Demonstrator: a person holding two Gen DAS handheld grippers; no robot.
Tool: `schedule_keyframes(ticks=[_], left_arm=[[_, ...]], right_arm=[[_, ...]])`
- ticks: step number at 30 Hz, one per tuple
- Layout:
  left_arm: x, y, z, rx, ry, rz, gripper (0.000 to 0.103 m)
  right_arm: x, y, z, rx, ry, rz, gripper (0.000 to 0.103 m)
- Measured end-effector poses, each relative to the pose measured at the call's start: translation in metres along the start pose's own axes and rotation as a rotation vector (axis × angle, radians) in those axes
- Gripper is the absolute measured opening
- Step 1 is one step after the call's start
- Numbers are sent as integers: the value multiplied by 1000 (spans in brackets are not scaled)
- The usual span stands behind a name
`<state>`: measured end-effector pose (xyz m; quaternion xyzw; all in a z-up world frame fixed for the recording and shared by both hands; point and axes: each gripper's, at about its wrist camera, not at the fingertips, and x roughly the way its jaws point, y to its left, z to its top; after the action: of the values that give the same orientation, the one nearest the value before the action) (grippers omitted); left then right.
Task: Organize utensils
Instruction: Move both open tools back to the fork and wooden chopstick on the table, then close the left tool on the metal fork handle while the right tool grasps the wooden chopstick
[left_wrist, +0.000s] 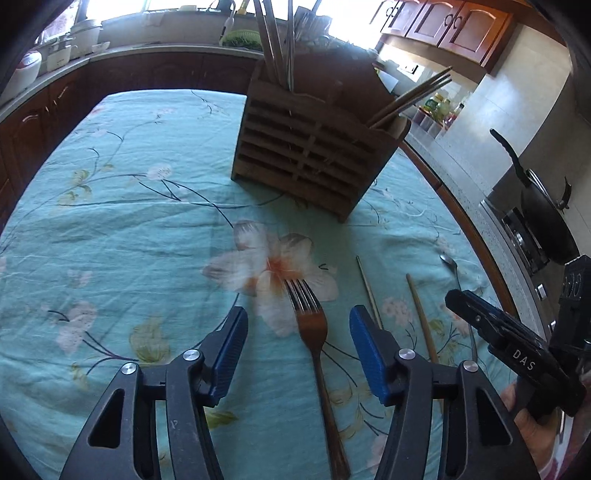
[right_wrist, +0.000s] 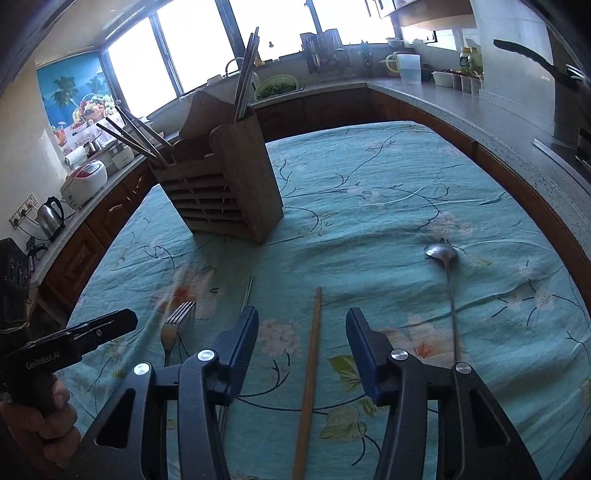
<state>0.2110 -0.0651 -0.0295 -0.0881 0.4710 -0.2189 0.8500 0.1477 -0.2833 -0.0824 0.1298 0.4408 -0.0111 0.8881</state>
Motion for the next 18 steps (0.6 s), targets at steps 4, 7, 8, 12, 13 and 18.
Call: schedule_keyframes(ticks=[4, 7, 8, 12, 13, 18], left_arm=[[27, -4, 8, 12, 70, 6, 48], [43, -7, 11, 18, 100, 4, 43], [47, -8, 12, 21, 106, -1, 42], [58, -15, 14, 64, 103, 13, 40], [60, -17, 14, 73, 102, 18, 39], [67, -22, 16, 112, 97, 41, 27]], right_arm=[[16, 0, 0, -14, 37, -16, 41], [25, 0, 0, -29, 58, -32, 39], [29, 1, 1, -38, 66, -37, 39], [45, 1, 0, -50, 111, -47, 28], [47, 1, 0, -53, 109, -52, 24], [54, 7, 2, -99, 94, -99, 16]])
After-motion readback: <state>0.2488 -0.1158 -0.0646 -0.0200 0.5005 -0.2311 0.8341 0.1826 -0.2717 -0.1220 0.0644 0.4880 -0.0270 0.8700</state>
